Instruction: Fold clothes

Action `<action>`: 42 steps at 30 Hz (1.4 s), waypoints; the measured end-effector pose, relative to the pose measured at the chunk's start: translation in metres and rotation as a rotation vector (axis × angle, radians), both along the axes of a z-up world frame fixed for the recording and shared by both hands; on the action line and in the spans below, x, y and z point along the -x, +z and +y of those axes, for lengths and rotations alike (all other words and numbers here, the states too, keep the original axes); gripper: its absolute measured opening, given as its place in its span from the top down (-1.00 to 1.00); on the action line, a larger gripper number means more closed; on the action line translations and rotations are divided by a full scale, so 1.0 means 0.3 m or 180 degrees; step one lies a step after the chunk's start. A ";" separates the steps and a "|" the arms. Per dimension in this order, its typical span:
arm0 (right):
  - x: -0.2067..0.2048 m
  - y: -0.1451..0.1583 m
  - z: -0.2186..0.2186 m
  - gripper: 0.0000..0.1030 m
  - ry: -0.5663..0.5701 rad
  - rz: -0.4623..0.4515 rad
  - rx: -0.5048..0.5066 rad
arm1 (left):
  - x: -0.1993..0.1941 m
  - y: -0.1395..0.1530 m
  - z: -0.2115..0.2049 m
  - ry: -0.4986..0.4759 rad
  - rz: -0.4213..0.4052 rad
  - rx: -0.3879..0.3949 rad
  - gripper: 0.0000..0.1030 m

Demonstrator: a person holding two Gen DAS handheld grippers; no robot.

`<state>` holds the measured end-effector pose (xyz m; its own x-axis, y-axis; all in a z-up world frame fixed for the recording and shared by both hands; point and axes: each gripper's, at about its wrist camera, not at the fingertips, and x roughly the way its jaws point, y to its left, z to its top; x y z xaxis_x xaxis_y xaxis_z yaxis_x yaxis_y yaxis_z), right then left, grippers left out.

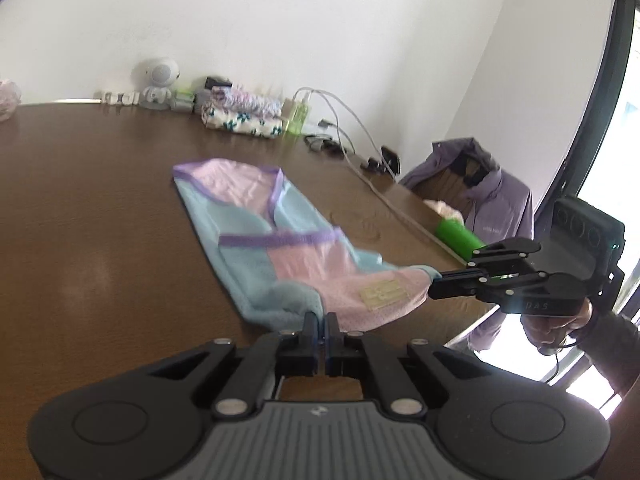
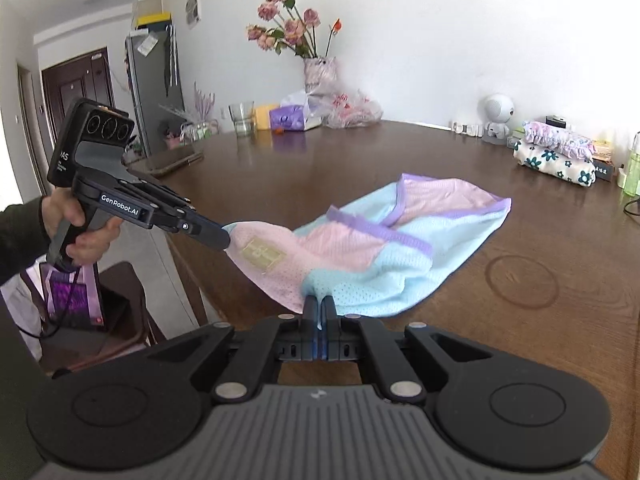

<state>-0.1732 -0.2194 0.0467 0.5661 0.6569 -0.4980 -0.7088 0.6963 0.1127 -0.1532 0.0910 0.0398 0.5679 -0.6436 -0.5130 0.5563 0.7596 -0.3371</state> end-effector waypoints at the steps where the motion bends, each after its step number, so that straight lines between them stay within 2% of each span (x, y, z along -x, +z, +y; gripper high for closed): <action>1: -0.018 0.011 -0.004 0.98 -0.0016 -0.0016 -0.0030 | -0.017 0.014 0.001 0.0001 -0.0034 0.0004 0.98; 9: -0.222 0.125 -0.011 0.98 -0.0081 -0.0230 -0.0139 | -0.243 0.149 -0.022 0.0011 -0.0362 -0.0080 0.99; 13: -0.384 0.136 0.002 0.98 -0.0145 -0.0145 -0.0077 | -0.397 0.161 -0.055 0.0099 -0.0379 -0.0152 0.99; 15: -0.474 0.124 0.014 0.98 -0.0218 -0.0034 -0.0030 | -0.485 0.137 -0.076 0.0153 -0.0269 -0.0189 0.99; 18: -0.598 0.071 0.042 0.98 -0.0364 0.0211 0.0105 | -0.593 0.076 -0.114 0.0285 -0.0157 -0.0395 0.99; 21: -0.675 0.003 0.078 0.98 -0.0555 0.0470 0.0337 | -0.671 0.008 -0.131 0.0383 -0.0011 -0.0406 1.00; 25: -0.716 -0.057 0.101 0.95 -0.0777 0.0690 0.0536 | -0.715 -0.052 -0.151 0.0515 0.0100 -0.0514 0.98; 28: -0.698 -0.037 0.080 0.86 -0.0863 0.0747 0.0488 | -0.708 -0.037 -0.116 0.0630 0.0140 -0.0414 0.83; 31: -0.665 0.011 0.049 0.71 -0.0907 0.0697 0.0301 | -0.645 0.031 -0.051 0.0699 0.0007 -0.0170 0.76; 34: -0.629 0.057 0.032 0.68 -0.0885 0.0585 0.0067 | -0.573 0.070 -0.057 0.0413 -0.0087 -0.0053 0.43; 36: -0.631 0.053 0.056 0.68 -0.0861 0.0547 -0.0020 | -0.556 0.053 -0.115 0.0228 -0.0018 -0.0108 0.40; 38: -0.650 0.021 0.094 0.68 -0.0861 0.0573 -0.0024 | -0.552 0.015 -0.185 0.0085 -0.0006 -0.0294 0.40; 39: -0.659 -0.002 0.107 0.68 -0.0908 0.0612 0.0011 | -0.552 -0.005 -0.208 0.0110 -0.0006 -0.0400 0.42; 42: -0.677 -0.065 0.141 0.69 -0.1041 0.0728 0.0103 | -0.550 -0.048 -0.225 0.0131 0.0014 -0.0449 0.42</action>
